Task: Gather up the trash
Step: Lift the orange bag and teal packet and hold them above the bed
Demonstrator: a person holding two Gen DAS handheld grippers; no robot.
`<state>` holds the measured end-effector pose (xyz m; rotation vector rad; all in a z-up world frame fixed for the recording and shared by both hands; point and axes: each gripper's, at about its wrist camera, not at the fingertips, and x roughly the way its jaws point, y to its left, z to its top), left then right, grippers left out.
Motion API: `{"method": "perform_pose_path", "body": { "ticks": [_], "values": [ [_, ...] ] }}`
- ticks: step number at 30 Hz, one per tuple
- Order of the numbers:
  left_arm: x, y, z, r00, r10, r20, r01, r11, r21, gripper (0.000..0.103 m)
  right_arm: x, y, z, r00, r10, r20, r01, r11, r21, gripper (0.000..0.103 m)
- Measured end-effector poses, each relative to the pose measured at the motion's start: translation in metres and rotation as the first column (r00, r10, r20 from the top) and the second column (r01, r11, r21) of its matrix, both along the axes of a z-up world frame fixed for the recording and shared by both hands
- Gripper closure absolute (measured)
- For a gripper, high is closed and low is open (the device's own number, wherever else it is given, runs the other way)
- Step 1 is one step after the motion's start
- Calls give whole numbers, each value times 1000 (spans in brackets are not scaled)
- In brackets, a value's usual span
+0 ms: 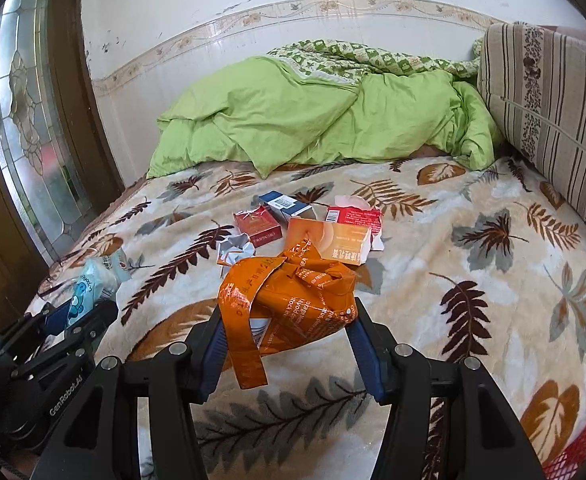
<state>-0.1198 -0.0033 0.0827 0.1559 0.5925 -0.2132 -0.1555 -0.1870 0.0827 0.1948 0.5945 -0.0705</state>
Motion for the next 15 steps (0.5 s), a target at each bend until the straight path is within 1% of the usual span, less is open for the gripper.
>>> {"method": "perform_pose_path", "body": {
  "ticks": [15],
  "values": [
    [11, 0, -8, 1000, 10, -22, -9, 1000, 17, 69, 7, 3, -3, 1000, 20, -11, -20, 1000, 14, 43]
  ]
}}
